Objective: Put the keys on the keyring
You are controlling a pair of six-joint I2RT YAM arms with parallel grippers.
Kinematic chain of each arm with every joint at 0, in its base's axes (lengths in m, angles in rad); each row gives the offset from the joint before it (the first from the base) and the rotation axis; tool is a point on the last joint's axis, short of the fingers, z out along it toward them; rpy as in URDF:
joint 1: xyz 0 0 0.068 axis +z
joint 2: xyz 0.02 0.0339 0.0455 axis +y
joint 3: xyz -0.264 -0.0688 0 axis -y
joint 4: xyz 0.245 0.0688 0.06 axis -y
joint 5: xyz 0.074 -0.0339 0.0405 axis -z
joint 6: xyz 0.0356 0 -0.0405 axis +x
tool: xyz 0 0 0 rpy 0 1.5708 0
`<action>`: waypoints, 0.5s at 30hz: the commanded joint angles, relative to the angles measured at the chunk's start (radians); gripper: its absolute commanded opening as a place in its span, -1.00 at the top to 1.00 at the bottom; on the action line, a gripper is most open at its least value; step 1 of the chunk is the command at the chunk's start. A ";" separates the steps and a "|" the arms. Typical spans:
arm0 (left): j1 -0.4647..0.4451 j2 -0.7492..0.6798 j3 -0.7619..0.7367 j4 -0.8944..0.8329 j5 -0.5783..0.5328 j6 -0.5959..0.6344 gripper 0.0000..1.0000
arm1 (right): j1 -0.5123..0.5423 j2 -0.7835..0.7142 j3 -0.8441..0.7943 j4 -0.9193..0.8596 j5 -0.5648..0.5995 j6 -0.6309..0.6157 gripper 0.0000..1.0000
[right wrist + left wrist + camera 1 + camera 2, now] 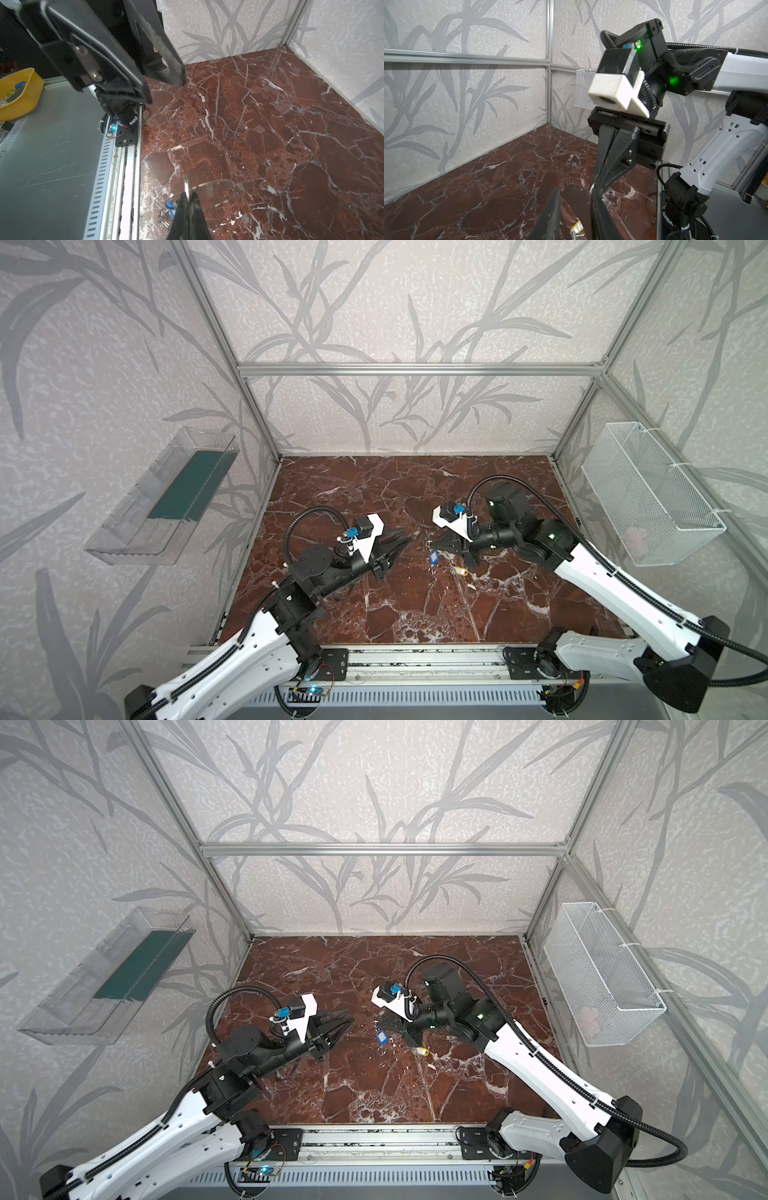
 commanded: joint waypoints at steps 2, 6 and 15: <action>0.000 0.054 0.114 -0.276 0.136 0.109 0.49 | 0.033 0.041 0.090 -0.173 0.024 -0.103 1.00; 0.000 0.139 0.197 -0.392 0.195 0.160 0.54 | 0.053 0.060 0.143 -0.226 0.024 -0.131 1.00; -0.002 0.188 0.206 -0.359 0.239 0.171 0.50 | 0.073 0.050 0.155 -0.238 0.015 -0.145 1.00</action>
